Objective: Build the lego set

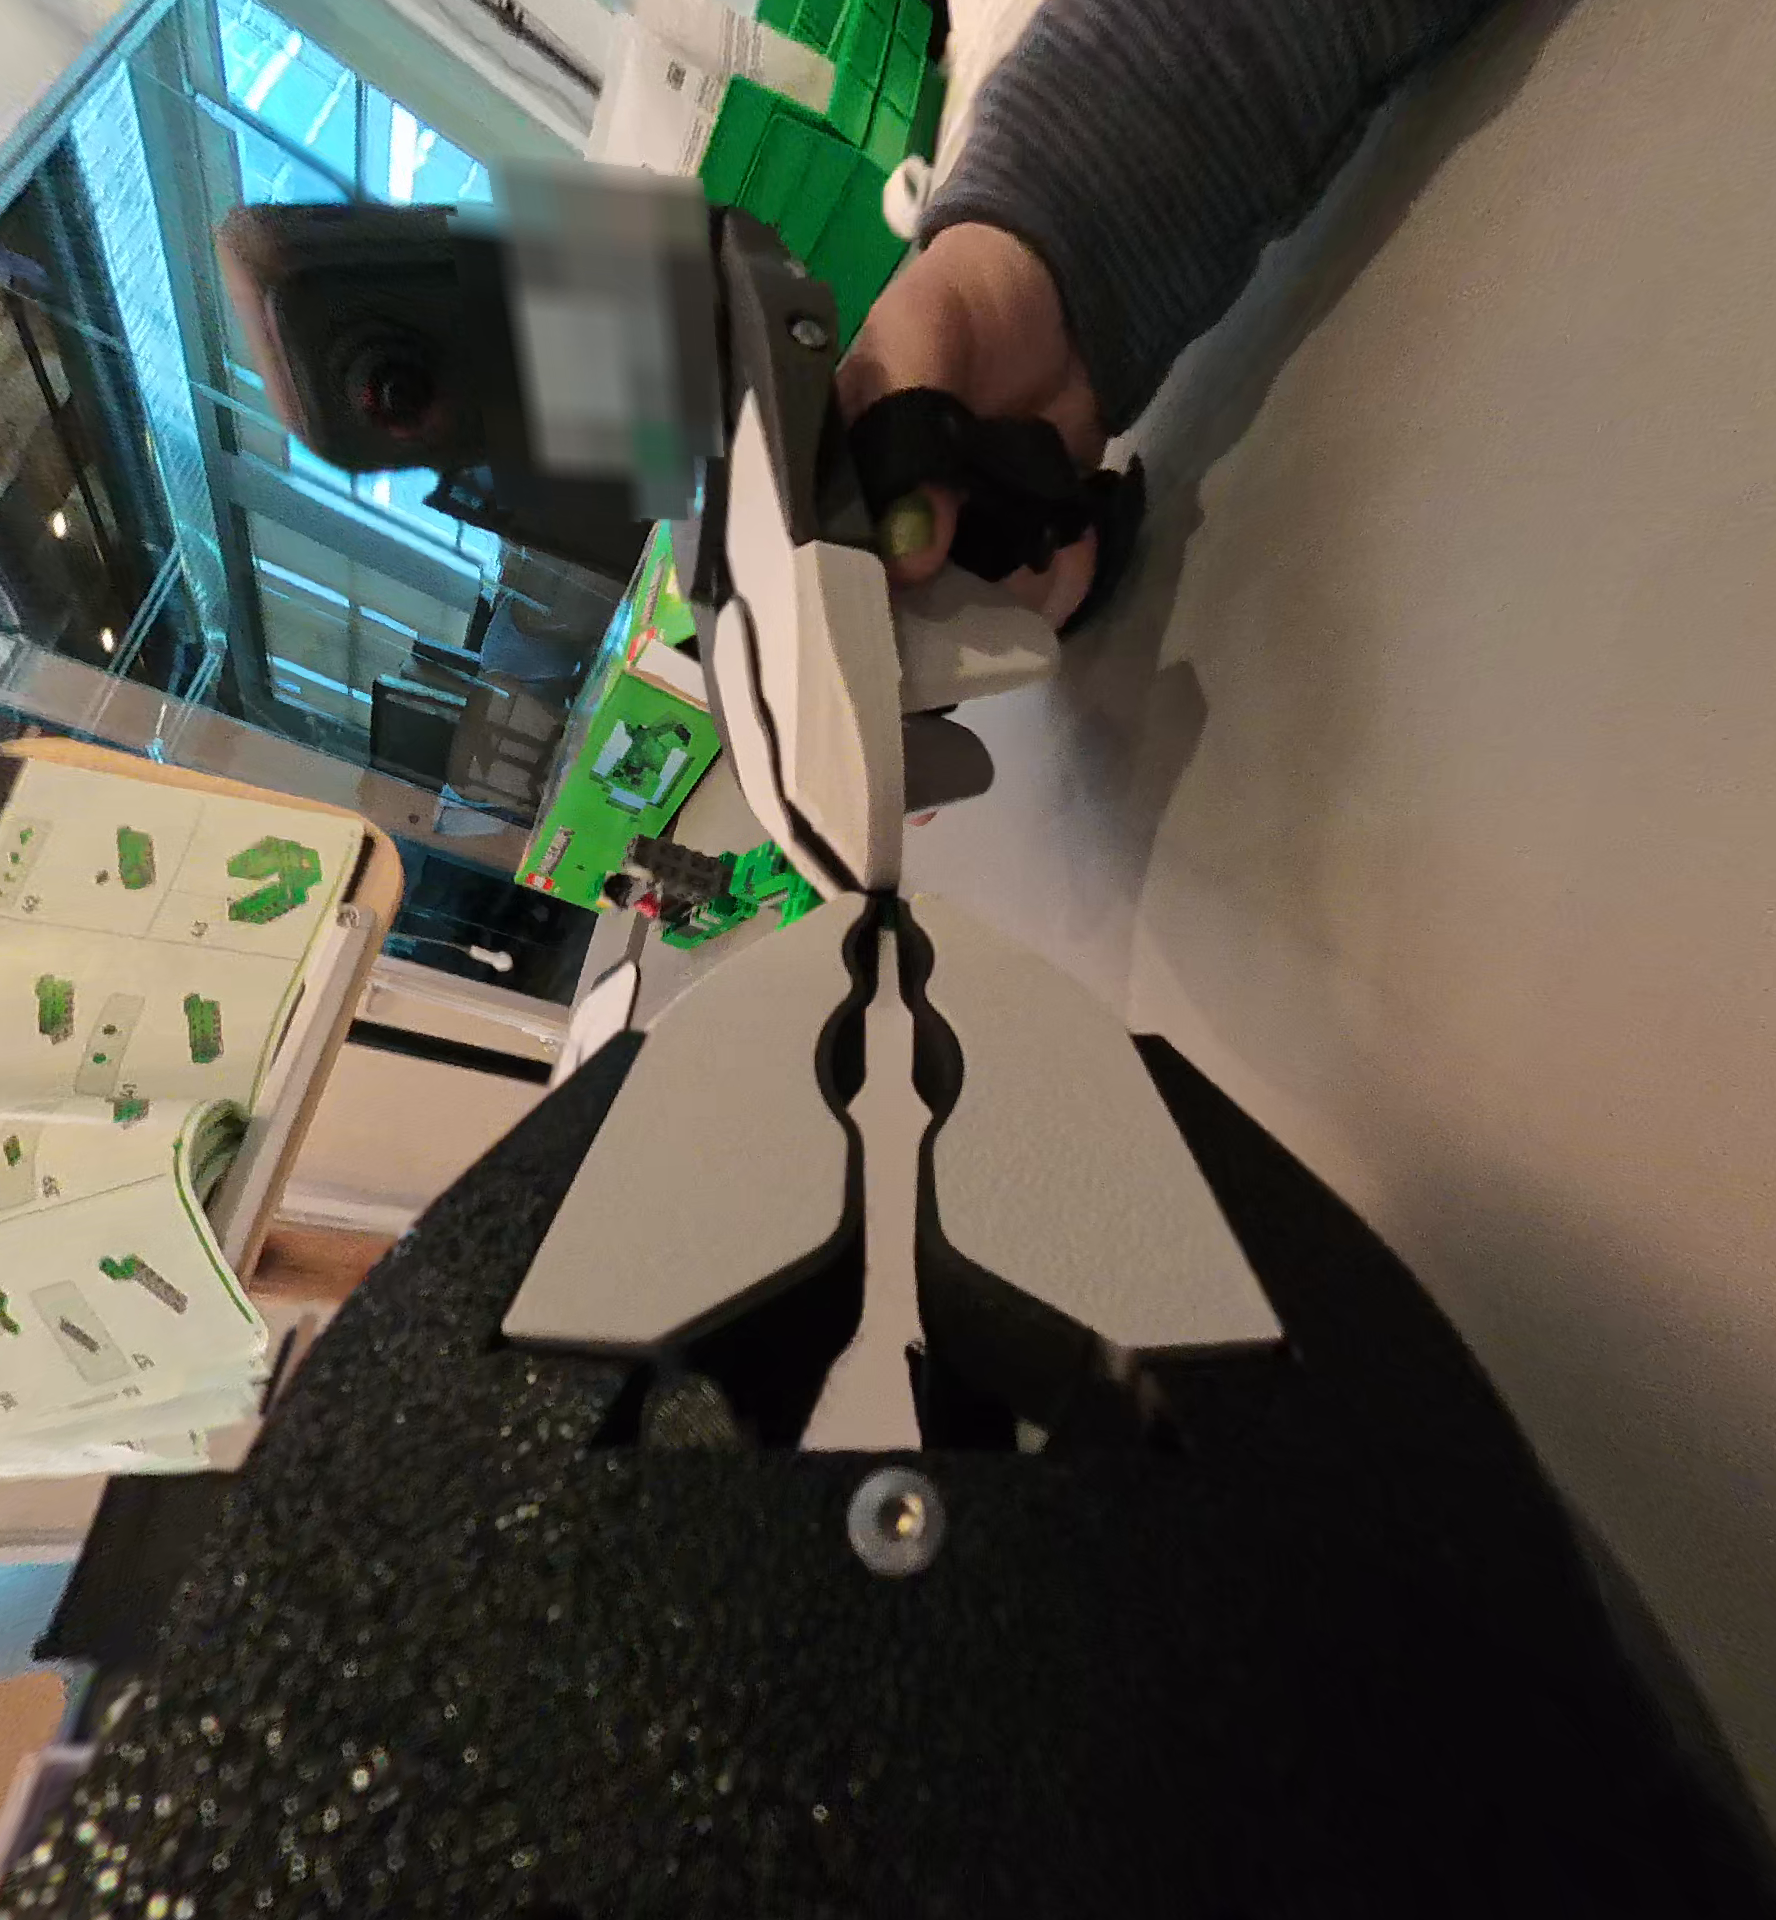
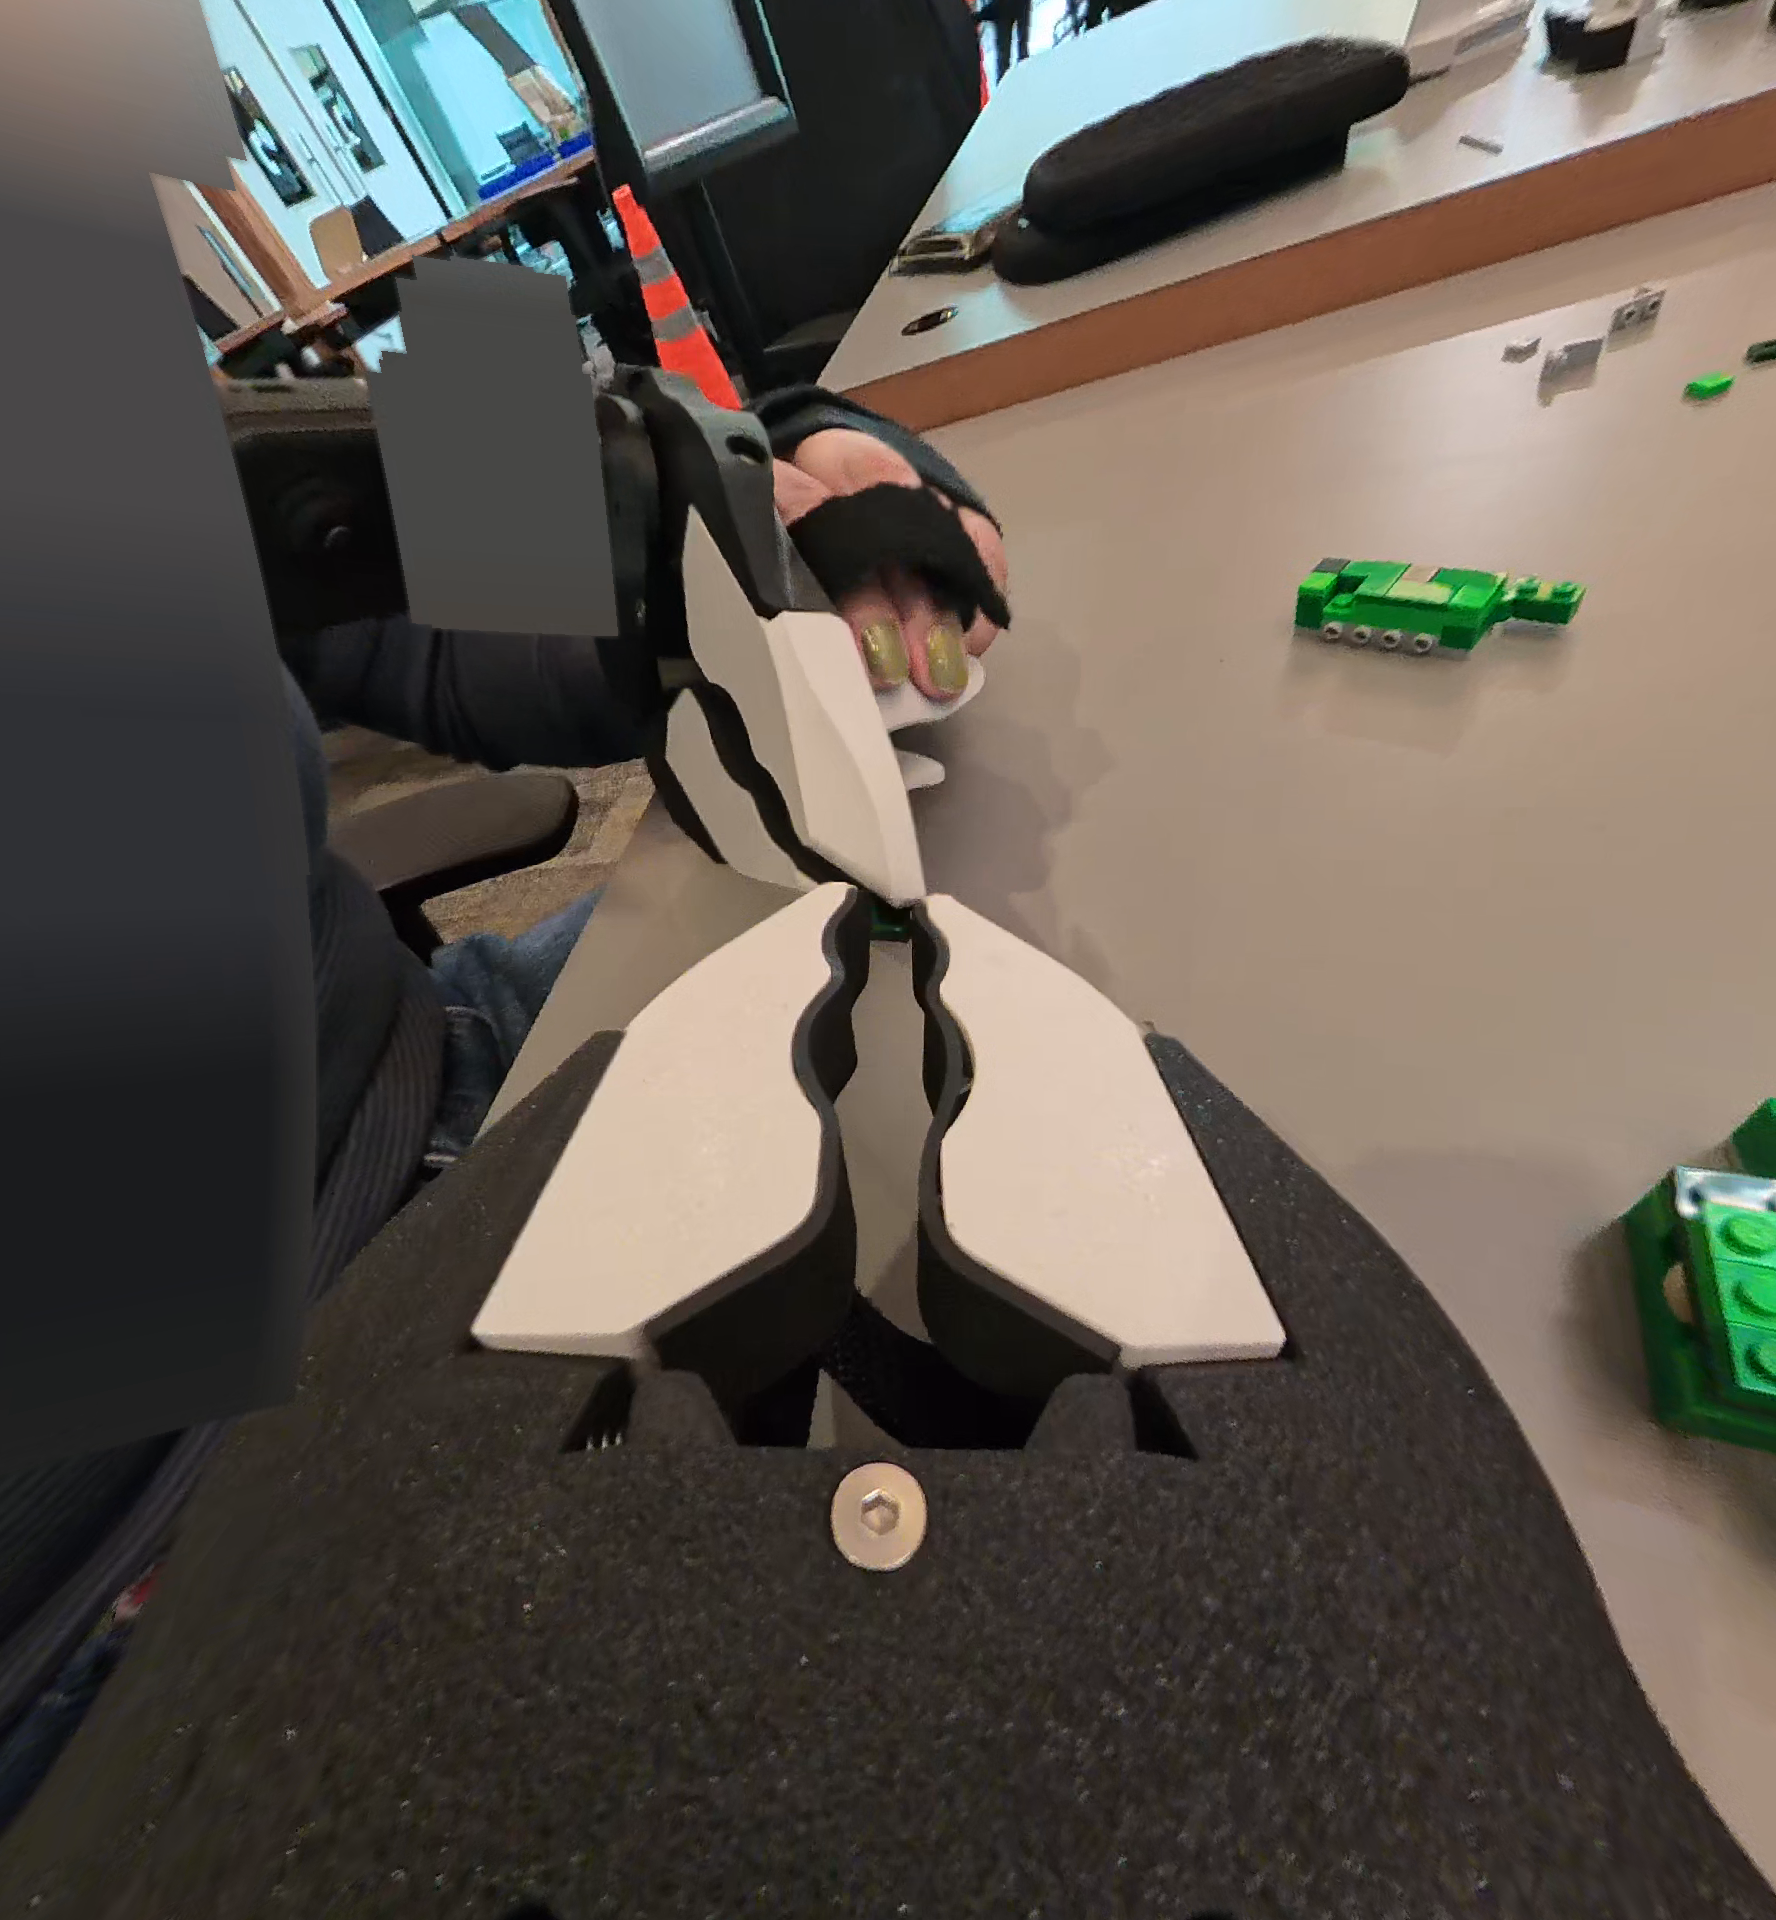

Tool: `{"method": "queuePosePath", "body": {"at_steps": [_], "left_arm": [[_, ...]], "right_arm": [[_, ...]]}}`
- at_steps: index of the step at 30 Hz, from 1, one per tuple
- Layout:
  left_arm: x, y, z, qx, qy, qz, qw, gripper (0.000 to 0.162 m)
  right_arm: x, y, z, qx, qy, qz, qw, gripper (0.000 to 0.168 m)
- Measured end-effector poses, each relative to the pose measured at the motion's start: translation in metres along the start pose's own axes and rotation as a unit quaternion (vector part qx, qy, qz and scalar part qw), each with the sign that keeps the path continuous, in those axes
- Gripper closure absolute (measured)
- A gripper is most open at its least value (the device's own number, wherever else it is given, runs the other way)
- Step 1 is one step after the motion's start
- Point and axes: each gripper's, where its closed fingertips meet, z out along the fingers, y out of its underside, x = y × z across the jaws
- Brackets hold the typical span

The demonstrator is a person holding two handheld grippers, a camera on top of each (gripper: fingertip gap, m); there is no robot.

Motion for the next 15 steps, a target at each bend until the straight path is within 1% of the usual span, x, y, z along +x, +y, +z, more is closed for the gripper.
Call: {"method": "queuePosePath", "body": {"at_steps": [1,3,4,6,7,8,9,11,13,15], "left_arm": [[-0.003,0.003,0.001,-0.009,-0.004,-0.016,1.0,0.16],[-0.006,0.012,0.003,-0.032,0.0,-0.063,0.998,0.16],[-0.008,0.018,0.004,-0.045,0.005,-0.104,0.994,0.16],[-0.011,0.022,0.004,-0.041,0.029,-0.215,0.975,0.16],[-0.014,0.019,0.004,-0.027,0.042,-0.277,0.959,0.16],[-0.017,0.016,0.003,-0.005,0.059,-0.342,0.938,0.16],[-0.02,0.013,0.002,0.018,0.076,-0.408,0.91,0.16],[-0.022,0.01,0.0,0.05,0.119,-0.522,0.843,0.16],[-0.018,0.01,0.0,0.053,0.163,-0.592,0.787,0.16],[-0.013,0.011,0.0,0.042,0.192,-0.632,0.749,0.16]], "right_arm": [[0.003,-0.002,0.0,0.007,0.014,-0.012,1.0,0.16],[0.009,-0.008,-0.003,0.022,0.053,-0.053,0.997,0.152],[0.013,-0.01,-0.005,0.027,0.079,-0.078,0.993,0.151],[0.021,-0.013,-0.01,0.028,0.13,-0.129,0.983,0.151],[0.021,-0.015,-0.011,0.026,0.148,-0.154,0.977,0.151],[0.021,-0.017,-0.011,0.022,0.164,-0.181,0.97,0.151],[0.02,-0.019,-0.011,0.018,0.179,-0.213,0.961,0.151],[0.018,-0.023,-0.011,0.003,0.21,-0.282,0.936,0.151],[0.013,-0.025,-0.01,-0.011,0.231,-0.348,0.908,0.151],[0.009,-0.024,-0.007,-0.03,0.244,-0.396,0.885,0.151]]}}
